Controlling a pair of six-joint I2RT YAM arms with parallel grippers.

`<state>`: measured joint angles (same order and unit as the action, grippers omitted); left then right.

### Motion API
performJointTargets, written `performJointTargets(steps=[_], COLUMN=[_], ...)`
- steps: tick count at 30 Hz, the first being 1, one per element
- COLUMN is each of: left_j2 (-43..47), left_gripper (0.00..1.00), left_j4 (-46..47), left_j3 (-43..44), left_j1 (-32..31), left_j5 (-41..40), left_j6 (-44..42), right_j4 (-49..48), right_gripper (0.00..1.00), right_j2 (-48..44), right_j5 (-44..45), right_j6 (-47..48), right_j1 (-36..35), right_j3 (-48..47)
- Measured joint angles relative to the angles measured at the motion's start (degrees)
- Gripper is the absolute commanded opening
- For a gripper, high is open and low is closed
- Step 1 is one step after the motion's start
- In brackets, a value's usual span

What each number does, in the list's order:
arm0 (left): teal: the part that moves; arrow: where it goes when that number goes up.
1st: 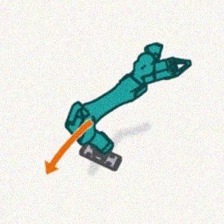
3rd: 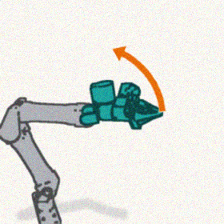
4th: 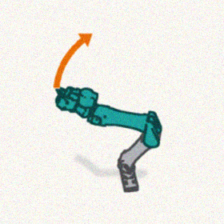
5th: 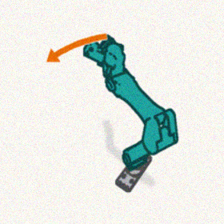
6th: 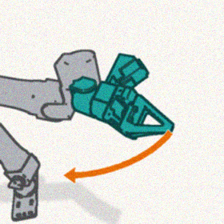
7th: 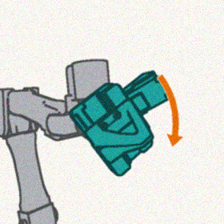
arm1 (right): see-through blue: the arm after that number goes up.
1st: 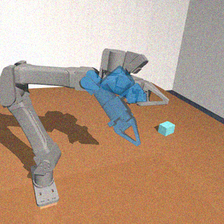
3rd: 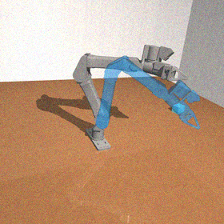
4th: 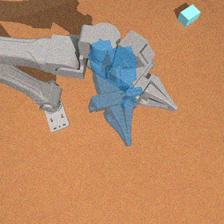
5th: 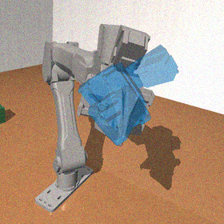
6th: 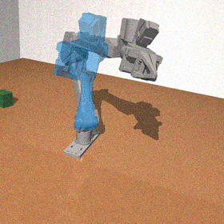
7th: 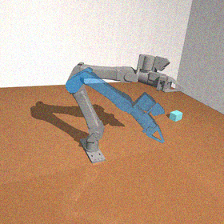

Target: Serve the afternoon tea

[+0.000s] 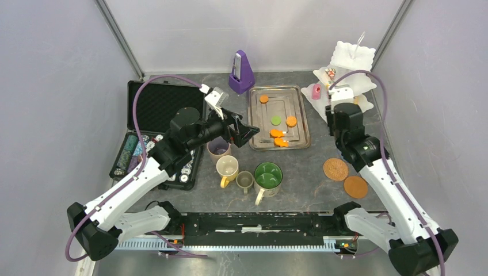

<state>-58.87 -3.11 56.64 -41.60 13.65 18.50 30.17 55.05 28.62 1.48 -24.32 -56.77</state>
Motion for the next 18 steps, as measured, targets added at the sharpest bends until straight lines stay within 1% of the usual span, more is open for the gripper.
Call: performJointTargets(steps=[4,9,15,18], left_j2=[0.1,0.9,1.7,1.9], left_gripper=[1.00,1.00,1.00,1.00], left_j4=[0.0,0.1,0.2,0.2], left_j3=[0.0,0.0,0.0,0.0], left_j1=[0.0,0.0,0.0,0.0], left_j5=[0.0,0.2,0.4,0.4], left_j6=[0.0,0.0,0.0,0.0], right_j4=[3.2,5.3,2.5,0.2], right_gripper=[0.16,0.15,0.15,0.15], right_j2=[0.3,1.4,6.9,10.8], right_j5=[0.5,-0.3,-7.3,-10.8], right_j6=[-2.4,-4.9,-6.5,-7.2], right_j1=[8.8,16.1,27.3,30.7], right_j3=[0.0,-0.7,-3.0,-4.3])
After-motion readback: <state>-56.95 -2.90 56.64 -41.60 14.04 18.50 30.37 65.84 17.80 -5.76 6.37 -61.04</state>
